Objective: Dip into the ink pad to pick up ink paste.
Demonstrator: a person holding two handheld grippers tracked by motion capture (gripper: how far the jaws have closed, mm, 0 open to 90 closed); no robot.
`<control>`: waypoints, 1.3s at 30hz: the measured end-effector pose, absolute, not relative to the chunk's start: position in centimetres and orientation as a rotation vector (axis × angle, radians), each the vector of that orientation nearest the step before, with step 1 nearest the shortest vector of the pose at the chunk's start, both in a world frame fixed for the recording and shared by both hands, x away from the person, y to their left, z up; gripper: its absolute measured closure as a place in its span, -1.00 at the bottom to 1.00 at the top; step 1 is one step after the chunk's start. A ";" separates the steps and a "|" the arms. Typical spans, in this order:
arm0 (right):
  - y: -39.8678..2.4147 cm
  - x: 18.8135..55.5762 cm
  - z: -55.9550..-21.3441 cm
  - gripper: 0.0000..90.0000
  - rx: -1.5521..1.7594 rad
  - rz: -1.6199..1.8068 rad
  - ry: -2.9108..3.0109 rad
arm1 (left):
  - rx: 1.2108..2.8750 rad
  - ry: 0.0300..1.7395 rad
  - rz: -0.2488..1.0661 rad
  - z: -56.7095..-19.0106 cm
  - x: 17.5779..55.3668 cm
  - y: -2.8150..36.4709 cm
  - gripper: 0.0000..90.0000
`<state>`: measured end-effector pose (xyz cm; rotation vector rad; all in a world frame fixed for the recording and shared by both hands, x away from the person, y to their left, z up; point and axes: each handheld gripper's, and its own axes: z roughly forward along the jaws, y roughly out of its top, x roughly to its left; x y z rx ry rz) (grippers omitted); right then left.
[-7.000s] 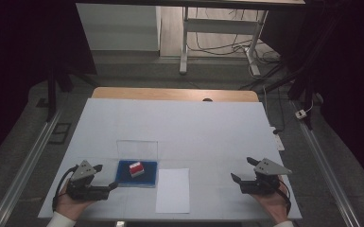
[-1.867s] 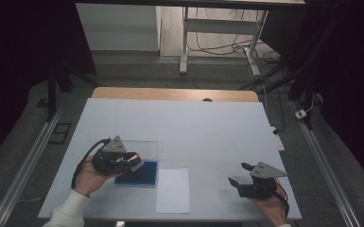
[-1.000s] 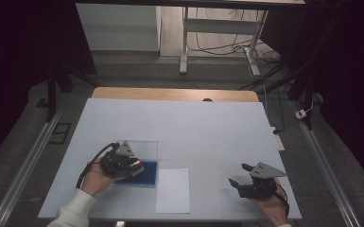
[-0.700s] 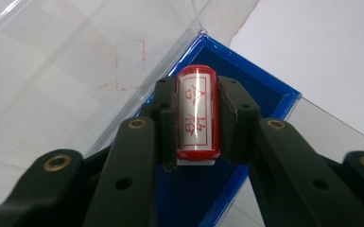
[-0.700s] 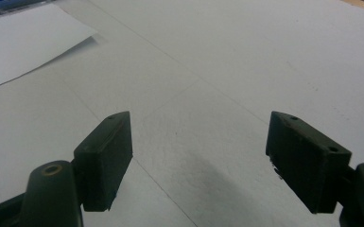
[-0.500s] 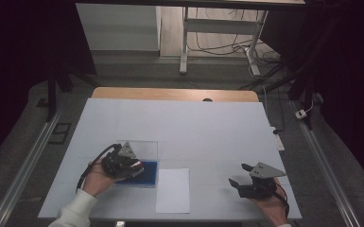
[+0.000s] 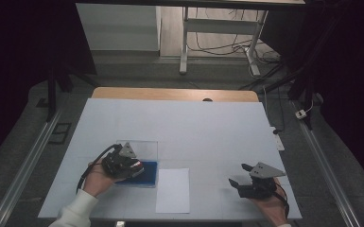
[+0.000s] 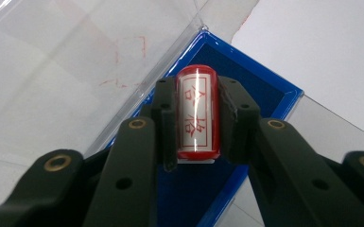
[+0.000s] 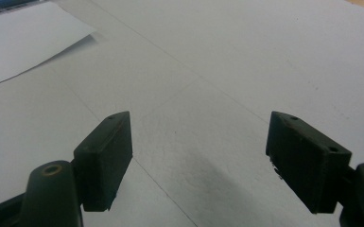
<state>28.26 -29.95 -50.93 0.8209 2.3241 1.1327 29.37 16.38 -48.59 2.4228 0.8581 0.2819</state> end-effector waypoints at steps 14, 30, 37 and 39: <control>-29.8 28.2 -50.8 -0.49 0.806 1.142 2.323 | 2.466 0.861 0.328 -48.9 29.1 15.6 0.58; -29.9 28.1 -50.6 -0.49 0.813 1.141 2.317 | 2.443 0.854 0.331 -49.2 28.9 15.9 0.58; -29.8 28.1 -50.7 -0.49 0.810 1.141 2.318 | 2.440 0.849 0.335 -49.2 28.9 15.9 0.58; -29.8 28.1 -50.7 -0.49 0.810 1.141 2.319 | 2.439 0.849 0.337 -49.2 28.9 16.0 0.58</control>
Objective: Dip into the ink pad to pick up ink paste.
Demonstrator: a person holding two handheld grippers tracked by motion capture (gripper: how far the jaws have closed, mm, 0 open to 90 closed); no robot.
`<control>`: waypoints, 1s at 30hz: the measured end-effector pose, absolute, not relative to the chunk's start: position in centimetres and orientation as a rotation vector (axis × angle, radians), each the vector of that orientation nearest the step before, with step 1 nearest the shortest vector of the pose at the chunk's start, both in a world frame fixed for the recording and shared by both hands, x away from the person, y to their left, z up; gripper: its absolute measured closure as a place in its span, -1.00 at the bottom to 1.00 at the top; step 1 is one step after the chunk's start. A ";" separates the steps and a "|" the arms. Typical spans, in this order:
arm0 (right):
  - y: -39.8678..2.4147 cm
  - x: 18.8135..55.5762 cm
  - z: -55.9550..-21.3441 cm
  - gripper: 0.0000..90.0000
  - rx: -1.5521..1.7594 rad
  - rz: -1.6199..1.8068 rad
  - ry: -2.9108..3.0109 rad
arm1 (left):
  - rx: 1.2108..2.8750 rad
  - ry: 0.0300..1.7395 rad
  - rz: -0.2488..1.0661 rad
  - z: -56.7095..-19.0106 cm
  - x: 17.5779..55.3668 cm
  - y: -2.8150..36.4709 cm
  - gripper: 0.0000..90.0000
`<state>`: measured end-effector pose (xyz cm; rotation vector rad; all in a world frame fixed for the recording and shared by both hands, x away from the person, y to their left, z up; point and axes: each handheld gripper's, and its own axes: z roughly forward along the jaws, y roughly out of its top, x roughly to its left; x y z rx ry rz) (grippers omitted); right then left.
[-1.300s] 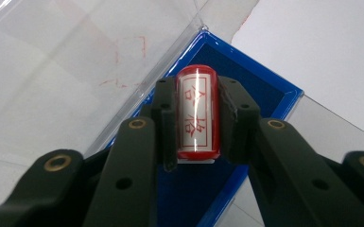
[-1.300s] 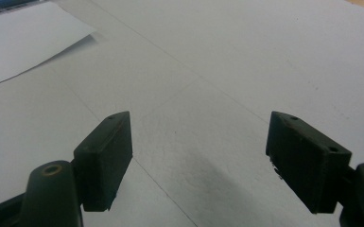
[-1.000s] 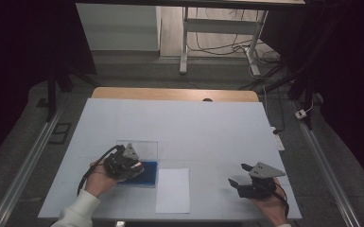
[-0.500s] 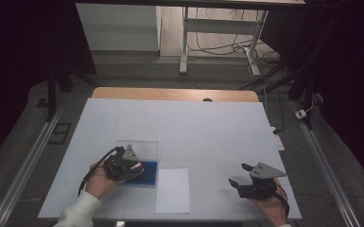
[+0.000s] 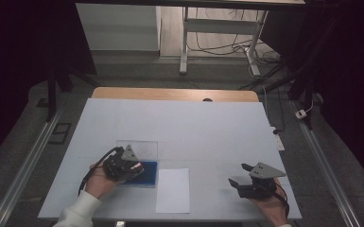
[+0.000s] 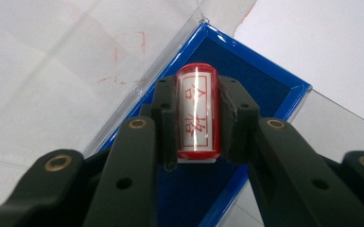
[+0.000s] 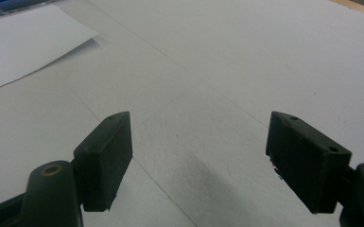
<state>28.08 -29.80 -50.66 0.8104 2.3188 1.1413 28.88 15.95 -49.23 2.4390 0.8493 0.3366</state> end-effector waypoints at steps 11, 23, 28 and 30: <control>-30.0 28.2 -50.7 -0.49 0.816 1.136 2.321 | 2.372 0.841 0.287 -48.5 29.0 16.9 0.57; -30.0 28.2 -50.8 -0.49 0.818 1.135 2.321 | 2.278 0.829 0.358 -45.8 28.0 18.2 0.57; -30.0 28.2 -50.8 -0.49 0.820 1.135 2.323 | 2.269 0.836 0.361 -45.5 27.8 18.3 0.57; -30.0 28.2 -50.8 -0.49 0.818 1.134 2.323 | 2.259 0.837 0.371 -45.3 27.7 18.3 0.57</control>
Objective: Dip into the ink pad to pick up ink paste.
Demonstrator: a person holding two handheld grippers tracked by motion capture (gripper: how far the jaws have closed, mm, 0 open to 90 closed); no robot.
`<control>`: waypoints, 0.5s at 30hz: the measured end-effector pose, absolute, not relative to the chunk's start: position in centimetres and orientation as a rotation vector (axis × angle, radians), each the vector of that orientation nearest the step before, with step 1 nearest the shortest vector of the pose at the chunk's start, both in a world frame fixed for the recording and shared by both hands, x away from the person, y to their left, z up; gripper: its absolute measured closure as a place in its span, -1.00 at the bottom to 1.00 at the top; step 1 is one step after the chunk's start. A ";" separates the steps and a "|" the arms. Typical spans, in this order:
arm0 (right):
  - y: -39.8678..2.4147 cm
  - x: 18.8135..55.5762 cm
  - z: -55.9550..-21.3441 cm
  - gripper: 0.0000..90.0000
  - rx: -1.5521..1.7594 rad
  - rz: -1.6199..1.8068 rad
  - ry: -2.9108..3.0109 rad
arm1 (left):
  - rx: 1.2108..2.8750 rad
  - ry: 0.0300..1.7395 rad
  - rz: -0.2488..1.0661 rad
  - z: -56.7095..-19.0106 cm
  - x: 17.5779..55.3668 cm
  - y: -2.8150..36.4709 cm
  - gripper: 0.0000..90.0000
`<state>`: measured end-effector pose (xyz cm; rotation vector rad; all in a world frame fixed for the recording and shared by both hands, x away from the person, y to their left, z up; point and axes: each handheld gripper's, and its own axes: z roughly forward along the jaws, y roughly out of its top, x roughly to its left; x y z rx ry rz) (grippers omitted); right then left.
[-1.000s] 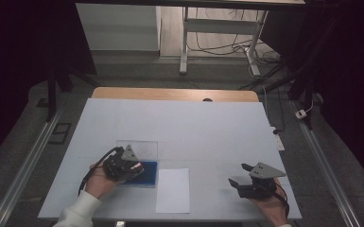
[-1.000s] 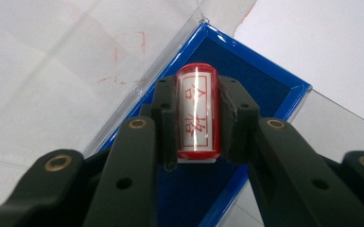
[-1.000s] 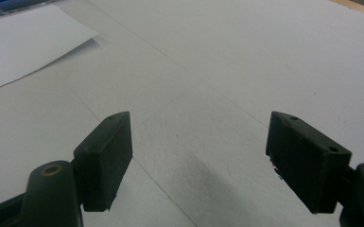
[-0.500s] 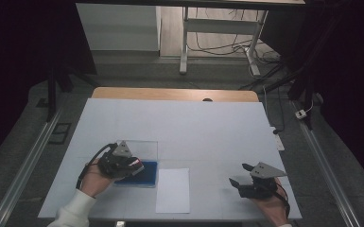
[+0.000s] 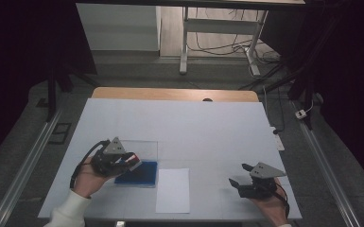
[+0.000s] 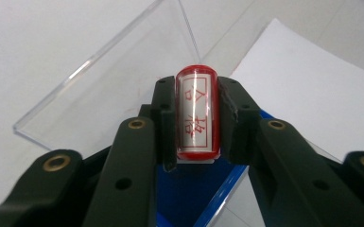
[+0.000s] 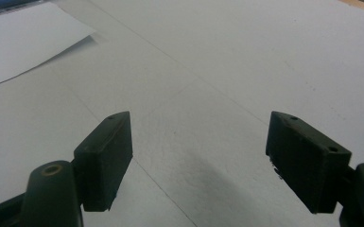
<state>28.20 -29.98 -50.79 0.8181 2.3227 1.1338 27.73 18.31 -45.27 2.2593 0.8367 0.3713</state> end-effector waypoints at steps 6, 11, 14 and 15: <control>-30.0 28.2 -50.8 -0.48 0.819 1.132 2.324 | 2.247 0.829 0.373 -44.9 27.5 18.6 0.57; -30.0 28.2 -50.8 -0.48 0.821 1.127 2.320 | 2.259 0.820 0.374 -44.8 27.4 18.8 0.57; -30.0 28.2 -50.9 -0.48 0.821 1.124 2.323 | 2.270 0.824 0.358 -45.1 27.5 18.8 0.57; -30.0 28.2 -50.9 -0.48 0.820 1.125 2.324 | 2.278 0.826 0.353 -45.3 27.6 18.7 0.57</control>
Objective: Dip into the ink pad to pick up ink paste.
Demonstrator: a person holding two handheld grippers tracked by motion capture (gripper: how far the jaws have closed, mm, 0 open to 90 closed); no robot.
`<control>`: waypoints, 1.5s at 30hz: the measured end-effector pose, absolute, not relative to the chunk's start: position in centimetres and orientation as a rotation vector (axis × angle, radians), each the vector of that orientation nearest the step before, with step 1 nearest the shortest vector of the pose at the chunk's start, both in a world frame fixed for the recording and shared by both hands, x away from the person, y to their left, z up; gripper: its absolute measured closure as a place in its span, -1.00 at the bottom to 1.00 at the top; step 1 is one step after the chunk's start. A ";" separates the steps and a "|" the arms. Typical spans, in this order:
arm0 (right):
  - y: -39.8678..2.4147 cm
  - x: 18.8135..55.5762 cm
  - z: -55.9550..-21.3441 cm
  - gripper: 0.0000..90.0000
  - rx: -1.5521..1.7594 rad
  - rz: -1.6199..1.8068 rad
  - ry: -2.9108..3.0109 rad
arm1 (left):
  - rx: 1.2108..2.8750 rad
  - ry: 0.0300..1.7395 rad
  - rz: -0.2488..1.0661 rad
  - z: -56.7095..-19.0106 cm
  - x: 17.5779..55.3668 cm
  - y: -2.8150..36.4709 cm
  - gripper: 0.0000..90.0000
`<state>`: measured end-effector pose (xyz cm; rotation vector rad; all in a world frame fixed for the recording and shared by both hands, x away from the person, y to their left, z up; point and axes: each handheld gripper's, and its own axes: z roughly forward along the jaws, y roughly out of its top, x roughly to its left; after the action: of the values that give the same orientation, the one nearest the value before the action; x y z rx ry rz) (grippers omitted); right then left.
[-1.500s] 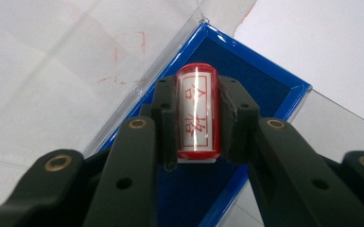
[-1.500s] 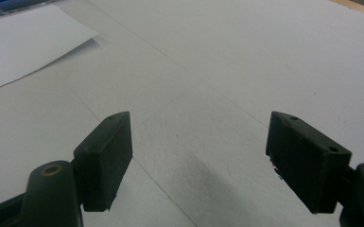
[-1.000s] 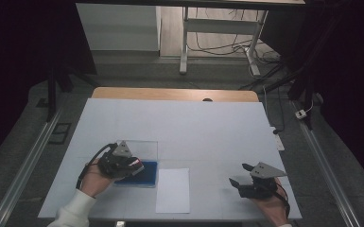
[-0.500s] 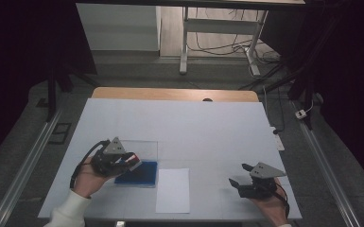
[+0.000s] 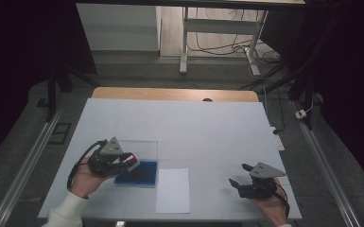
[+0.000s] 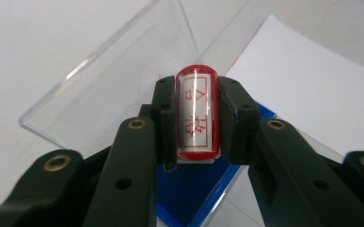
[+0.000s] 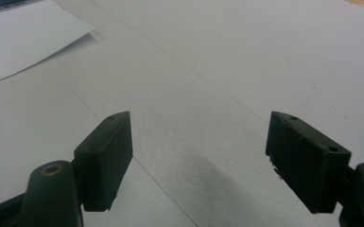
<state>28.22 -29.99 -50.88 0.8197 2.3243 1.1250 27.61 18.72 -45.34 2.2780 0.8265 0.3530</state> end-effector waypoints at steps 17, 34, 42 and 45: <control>-30.0 28.2 -50.9 -0.48 0.815 1.120 2.332 | 2.388 0.872 0.306 -48.4 28.9 17.6 0.57; -29.9 28.2 -51.0 -0.48 0.817 1.124 2.330 | 2.395 0.885 0.272 -48.8 29.2 17.5 0.57; -29.8 28.2 -51.0 -0.48 0.815 1.115 2.334 | 2.411 0.900 0.275 -48.8 29.2 17.2 0.58; -29.7 28.2 -51.0 -0.48 0.812 1.110 2.337 | 2.425 0.902 0.287 -48.9 29.2 17.0 0.58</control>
<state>28.23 -29.73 -51.00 0.8120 2.3372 1.1104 29.21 16.96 -48.95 2.4247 0.9018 0.2873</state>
